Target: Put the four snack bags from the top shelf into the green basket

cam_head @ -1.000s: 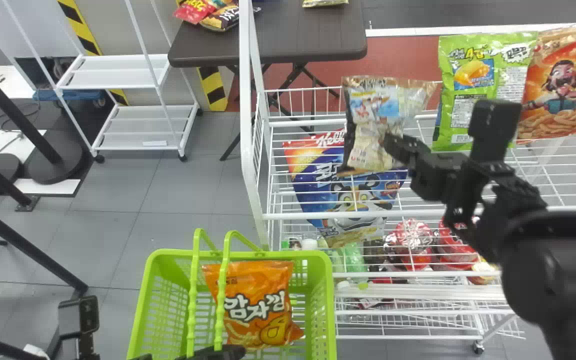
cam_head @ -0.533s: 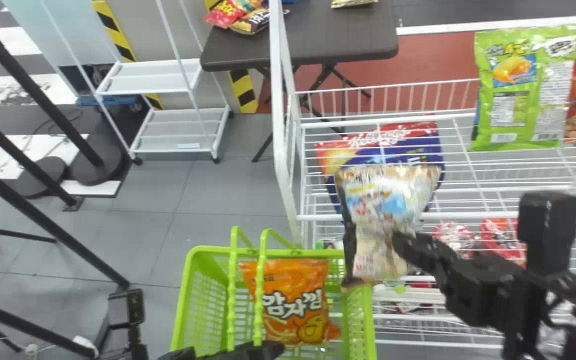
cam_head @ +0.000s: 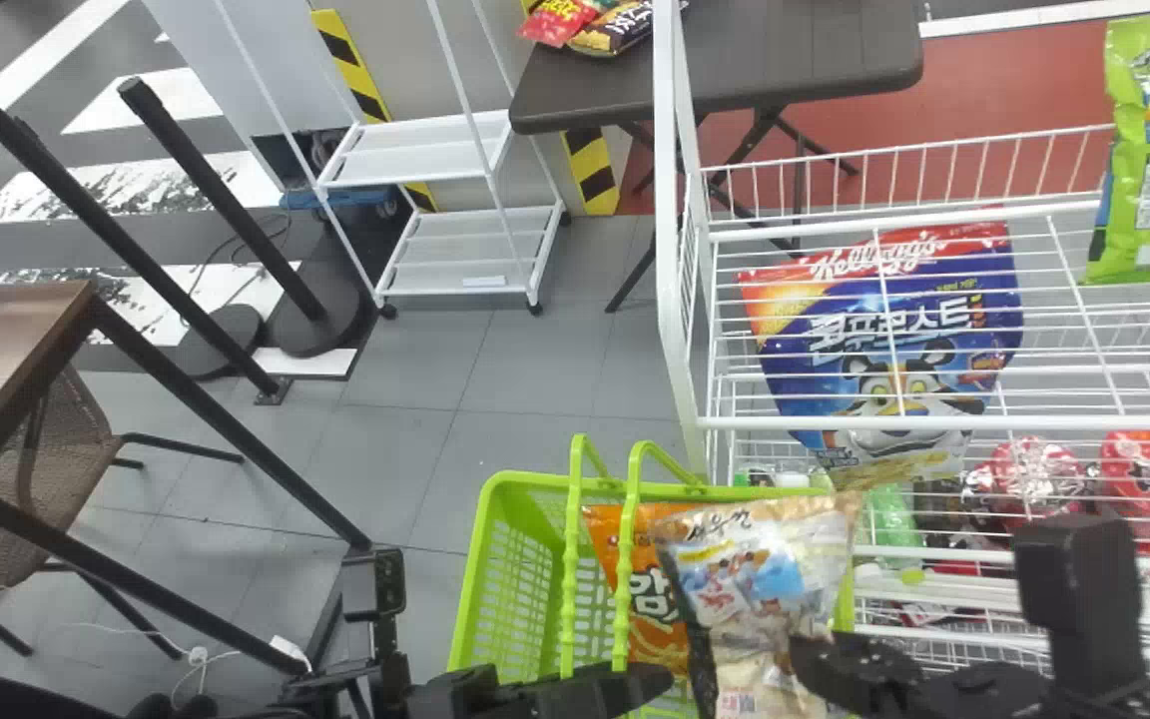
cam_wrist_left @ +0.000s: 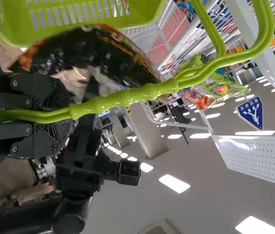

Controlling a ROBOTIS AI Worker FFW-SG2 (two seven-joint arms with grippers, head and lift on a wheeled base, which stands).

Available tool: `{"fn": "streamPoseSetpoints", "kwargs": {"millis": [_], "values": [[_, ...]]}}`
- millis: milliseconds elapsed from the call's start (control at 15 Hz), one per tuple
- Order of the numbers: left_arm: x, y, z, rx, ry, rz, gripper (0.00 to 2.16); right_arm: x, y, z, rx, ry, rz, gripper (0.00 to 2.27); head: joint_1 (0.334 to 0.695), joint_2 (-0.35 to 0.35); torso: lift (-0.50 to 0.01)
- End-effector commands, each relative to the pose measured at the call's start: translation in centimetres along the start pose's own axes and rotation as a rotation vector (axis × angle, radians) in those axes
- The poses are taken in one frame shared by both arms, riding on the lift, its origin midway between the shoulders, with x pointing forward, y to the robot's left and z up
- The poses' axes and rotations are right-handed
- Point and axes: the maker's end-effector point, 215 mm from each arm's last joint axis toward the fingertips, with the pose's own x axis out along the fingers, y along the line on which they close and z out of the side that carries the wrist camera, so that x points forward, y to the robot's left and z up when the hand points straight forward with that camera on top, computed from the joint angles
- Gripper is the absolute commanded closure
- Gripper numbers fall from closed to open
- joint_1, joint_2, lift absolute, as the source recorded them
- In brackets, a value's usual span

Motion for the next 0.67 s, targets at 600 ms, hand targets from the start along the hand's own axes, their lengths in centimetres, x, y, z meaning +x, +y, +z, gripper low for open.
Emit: {"fn": "streamPoseSetpoints", "kwargs": {"millis": [600], "values": [[0.0,-0.3,-0.1,0.001,0.003,-0.010,2.15,-3.2,-5.4,8.4,-0.025,-0.278,-0.069,0.06,0.695,0.350,0.000]]}}
